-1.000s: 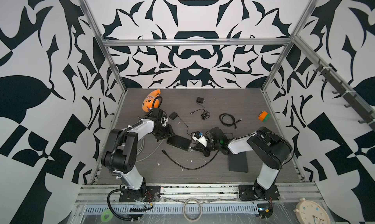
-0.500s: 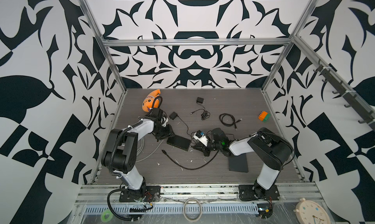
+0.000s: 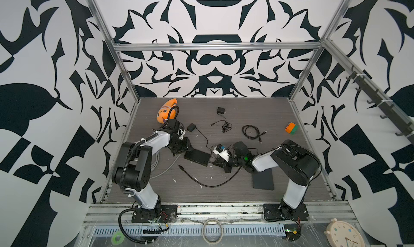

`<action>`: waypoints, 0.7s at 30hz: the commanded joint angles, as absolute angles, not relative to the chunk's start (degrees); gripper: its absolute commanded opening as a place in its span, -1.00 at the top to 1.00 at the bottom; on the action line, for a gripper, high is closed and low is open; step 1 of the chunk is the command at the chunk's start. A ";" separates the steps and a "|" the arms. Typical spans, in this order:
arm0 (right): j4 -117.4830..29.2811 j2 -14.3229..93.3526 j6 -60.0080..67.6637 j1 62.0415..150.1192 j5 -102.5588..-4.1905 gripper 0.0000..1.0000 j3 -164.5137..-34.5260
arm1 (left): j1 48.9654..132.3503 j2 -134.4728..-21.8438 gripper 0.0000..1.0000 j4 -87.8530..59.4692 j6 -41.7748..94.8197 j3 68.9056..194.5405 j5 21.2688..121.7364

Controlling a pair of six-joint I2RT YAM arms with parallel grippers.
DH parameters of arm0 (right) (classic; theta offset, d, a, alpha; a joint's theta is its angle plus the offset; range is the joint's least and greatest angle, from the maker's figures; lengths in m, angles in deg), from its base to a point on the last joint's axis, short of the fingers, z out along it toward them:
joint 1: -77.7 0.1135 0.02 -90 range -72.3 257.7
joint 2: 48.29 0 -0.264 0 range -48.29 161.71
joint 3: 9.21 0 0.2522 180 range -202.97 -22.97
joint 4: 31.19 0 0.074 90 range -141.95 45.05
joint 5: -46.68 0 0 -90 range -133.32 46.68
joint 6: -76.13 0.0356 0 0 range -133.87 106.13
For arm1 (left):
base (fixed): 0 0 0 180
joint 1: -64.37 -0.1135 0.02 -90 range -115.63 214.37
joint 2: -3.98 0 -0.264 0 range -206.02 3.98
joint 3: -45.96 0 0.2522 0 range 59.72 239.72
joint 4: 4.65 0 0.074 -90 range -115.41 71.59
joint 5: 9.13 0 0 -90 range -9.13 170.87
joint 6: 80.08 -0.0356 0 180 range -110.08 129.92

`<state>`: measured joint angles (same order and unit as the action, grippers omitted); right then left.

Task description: Insert the plug into the switch port

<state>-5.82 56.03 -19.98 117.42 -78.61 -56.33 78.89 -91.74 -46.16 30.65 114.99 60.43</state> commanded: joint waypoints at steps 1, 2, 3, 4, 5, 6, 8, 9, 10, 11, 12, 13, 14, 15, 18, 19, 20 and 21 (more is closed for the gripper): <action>-2.86 55.62 -19.45 117.49 -80.27 1.00 -56.91 | 78.80 -91.86 0.05 -48.10 30.04 115.95 59.45; -2.56 55.62 -19.34 117.42 -80.41 1.00 -56.89 | 78.87 -91.95 0.05 -48.11 30.04 115.96 59.48; -2.42 55.60 -19.18 117.47 -80.41 1.00 -56.89 | 78.84 -91.99 0.06 -48.06 30.04 115.90 59.45; -2.23 55.58 -19.02 117.49 -80.41 1.00 -56.89 | 78.84 -91.99 0.06 -48.11 30.04 115.87 59.51; -2.00 55.52 -18.99 117.43 -80.49 1.00 -56.81 | 78.85 -91.91 0.06 -48.07 30.04 115.86 59.52; -1.80 55.45 -18.97 117.45 -80.59 1.00 -56.72 | 78.86 -91.92 0.06 -48.11 30.04 115.84 59.54; -1.67 55.38 -18.90 117.50 -80.76 1.00 -56.54 | 78.84 -91.90 0.06 -48.12 30.04 115.81 59.54; -1.54 55.34 -18.90 117.39 -80.76 1.00 -56.46 | 78.79 -91.92 0.06 -48.12 30.04 115.88 59.52; -1.38 55.36 -18.85 117.45 -80.76 1.00 -56.45 | 78.87 -91.91 0.06 -48.03 30.00 115.85 59.52; -1.23 55.42 -18.86 117.45 -80.84 1.00 -56.40 | 78.87 -91.98 0.06 -48.03 30.13 115.81 59.56; -1.10 55.58 -18.79 117.44 -80.77 1.00 -56.46 | 78.86 -92.03 0.06 -47.96 30.13 115.87 59.52; -1.01 55.75 -18.62 117.42 -80.51 1.00 -56.53 | 78.86 -92.24 0.06 -47.93 30.11 115.89 59.44; -0.92 56.01 -18.54 117.50 -80.41 1.00 -56.67 | 78.79 -92.26 0.06 -47.78 30.08 115.88 59.36; -0.81 56.35 -18.37 117.51 -80.22 1.00 -56.95 | 78.80 -92.32 0.06 -47.77 30.21 115.88 59.11; -0.57 57.14 -18.13 117.76 -79.07 1.00 -57.72 | 78.79 -92.56 0.08 -47.67 30.11 115.87 58.32; -0.63 57.35 -18.27 117.78 -79.00 1.00 -57.89 | 78.84 -92.54 0.09 -47.68 30.04 115.88 58.04; -0.44 57.45 -18.25 117.78 -78.92 1.00 -57.96 | 78.85 -92.53 0.09 -47.61 29.89 115.83 57.65; -0.31 57.55 -18.26 117.78 -78.92 1.00 -57.99 | 78.87 -92.50 0.10 -47.58 29.78 115.78 57.31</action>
